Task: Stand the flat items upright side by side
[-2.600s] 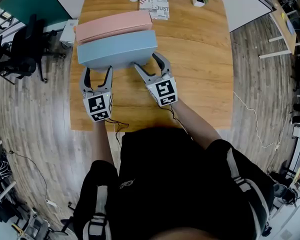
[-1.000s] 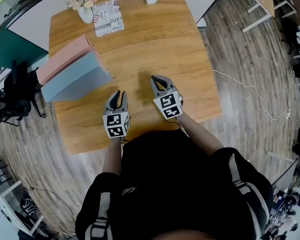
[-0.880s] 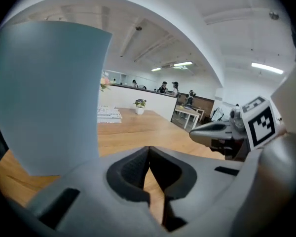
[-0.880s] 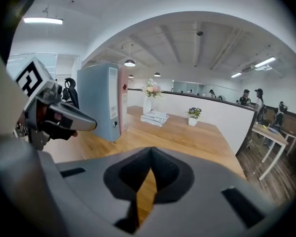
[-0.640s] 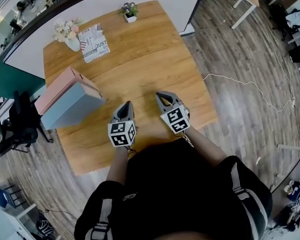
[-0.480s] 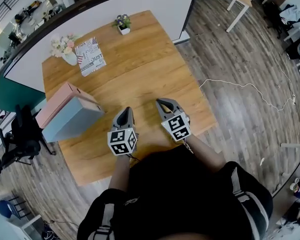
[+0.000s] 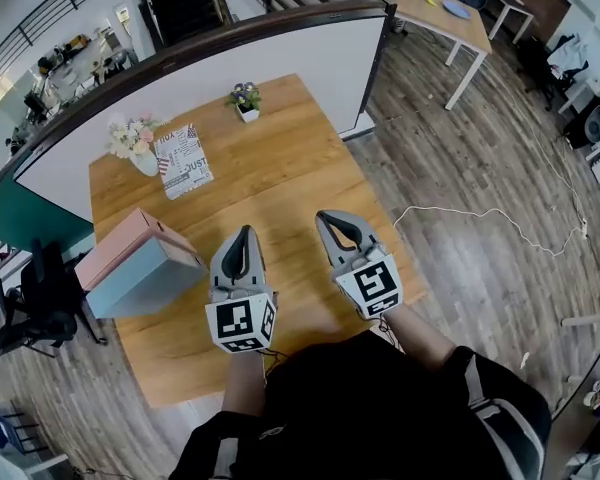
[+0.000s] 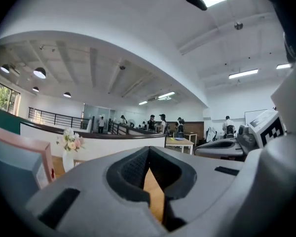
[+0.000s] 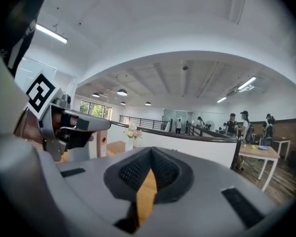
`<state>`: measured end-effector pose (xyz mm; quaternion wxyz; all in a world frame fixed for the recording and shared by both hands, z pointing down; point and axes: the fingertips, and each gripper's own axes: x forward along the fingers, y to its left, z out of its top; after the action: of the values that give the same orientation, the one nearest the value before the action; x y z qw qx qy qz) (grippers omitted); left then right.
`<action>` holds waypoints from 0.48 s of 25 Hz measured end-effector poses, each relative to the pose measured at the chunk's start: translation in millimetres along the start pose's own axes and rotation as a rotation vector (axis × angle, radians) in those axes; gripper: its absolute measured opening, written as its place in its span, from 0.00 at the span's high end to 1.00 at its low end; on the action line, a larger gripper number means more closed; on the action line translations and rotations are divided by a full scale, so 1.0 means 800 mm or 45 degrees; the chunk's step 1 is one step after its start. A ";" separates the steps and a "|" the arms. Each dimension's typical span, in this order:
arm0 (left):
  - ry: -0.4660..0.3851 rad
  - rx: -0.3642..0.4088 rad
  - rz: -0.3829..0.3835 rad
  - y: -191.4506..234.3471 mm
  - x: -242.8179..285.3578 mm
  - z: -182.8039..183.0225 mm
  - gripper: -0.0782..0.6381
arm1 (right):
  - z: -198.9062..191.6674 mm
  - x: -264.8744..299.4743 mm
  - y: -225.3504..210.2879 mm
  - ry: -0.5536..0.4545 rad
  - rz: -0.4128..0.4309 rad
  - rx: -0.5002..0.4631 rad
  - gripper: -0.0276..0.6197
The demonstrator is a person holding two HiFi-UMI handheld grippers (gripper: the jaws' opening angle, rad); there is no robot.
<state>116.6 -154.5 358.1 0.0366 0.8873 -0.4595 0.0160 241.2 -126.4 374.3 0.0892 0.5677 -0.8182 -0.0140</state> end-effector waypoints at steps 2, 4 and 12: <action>-0.066 0.020 0.034 0.008 -0.007 0.031 0.88 | 0.022 0.000 -0.006 -0.038 -0.009 -0.027 0.95; -0.105 0.027 0.070 0.019 -0.012 0.056 0.88 | 0.038 0.000 -0.016 -0.059 -0.026 -0.043 0.95; -0.141 0.110 0.190 0.059 -0.035 0.088 0.88 | 0.065 0.016 -0.013 -0.147 -0.022 -0.031 0.95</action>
<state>61.6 -164.8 288.8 -0.0285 0.8510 -0.5243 -0.0107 237.9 -145.7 323.4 0.0485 0.5719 -0.8169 -0.0574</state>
